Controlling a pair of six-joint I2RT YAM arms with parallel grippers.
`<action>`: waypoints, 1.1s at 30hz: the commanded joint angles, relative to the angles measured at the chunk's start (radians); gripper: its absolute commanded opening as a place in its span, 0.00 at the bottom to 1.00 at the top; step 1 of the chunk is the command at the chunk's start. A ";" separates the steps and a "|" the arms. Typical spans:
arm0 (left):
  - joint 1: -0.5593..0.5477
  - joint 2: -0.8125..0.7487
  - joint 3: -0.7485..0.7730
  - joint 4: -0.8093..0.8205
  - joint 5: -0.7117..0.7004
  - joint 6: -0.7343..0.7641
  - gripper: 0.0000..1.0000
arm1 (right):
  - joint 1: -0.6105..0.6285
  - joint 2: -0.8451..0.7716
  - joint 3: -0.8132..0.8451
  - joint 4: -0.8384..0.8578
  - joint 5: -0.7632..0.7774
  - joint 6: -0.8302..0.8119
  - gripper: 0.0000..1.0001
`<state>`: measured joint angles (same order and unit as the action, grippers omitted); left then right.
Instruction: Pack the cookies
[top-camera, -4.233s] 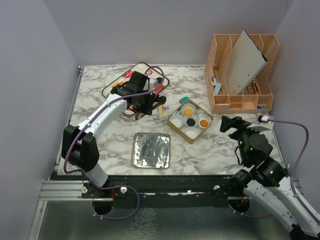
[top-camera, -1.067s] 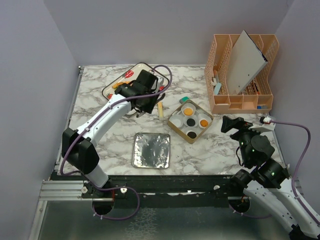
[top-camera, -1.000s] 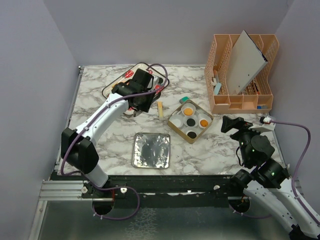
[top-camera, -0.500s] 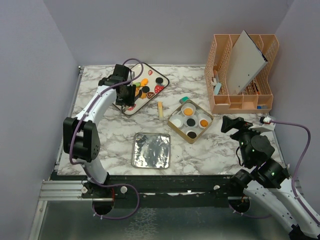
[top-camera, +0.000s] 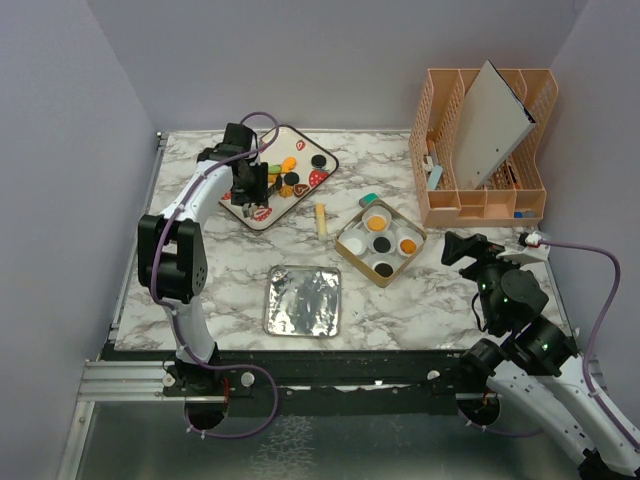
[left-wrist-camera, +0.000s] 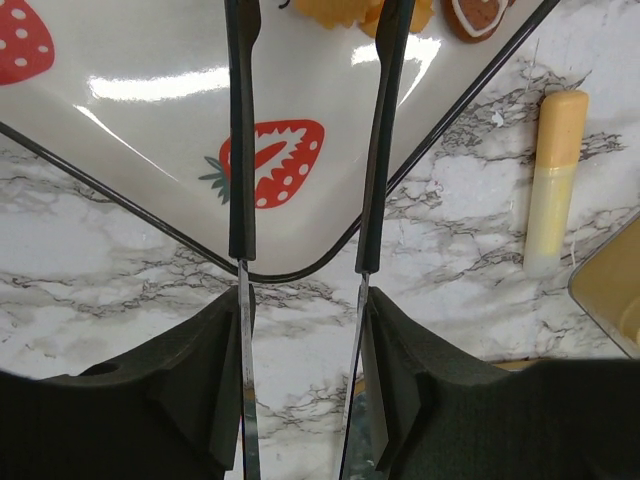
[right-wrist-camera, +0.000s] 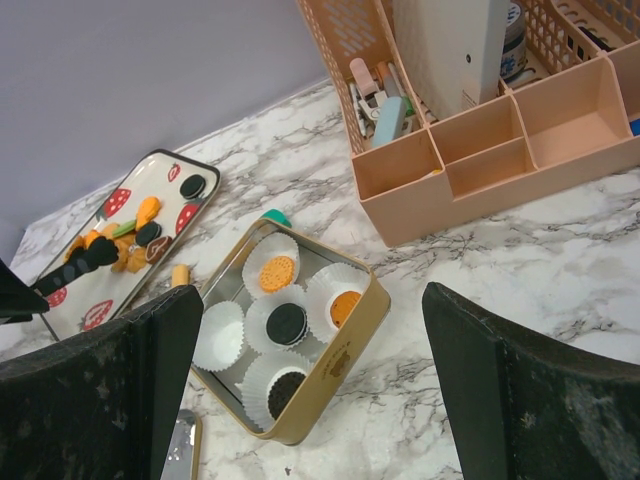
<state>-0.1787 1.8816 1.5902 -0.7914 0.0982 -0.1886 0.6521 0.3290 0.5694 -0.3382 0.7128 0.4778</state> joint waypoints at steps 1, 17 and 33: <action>0.008 0.034 0.057 0.024 0.044 -0.028 0.50 | -0.006 0.005 0.004 0.011 0.003 -0.008 1.00; 0.010 0.092 0.063 0.024 0.063 -0.036 0.50 | -0.006 -0.002 -0.003 0.015 0.008 -0.008 1.00; 0.010 0.003 0.015 0.023 0.052 -0.031 0.32 | -0.006 -0.008 0.000 0.008 0.007 -0.005 1.00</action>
<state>-0.1757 1.9541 1.6268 -0.7784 0.1467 -0.2211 0.6521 0.3286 0.5694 -0.3374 0.7132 0.4778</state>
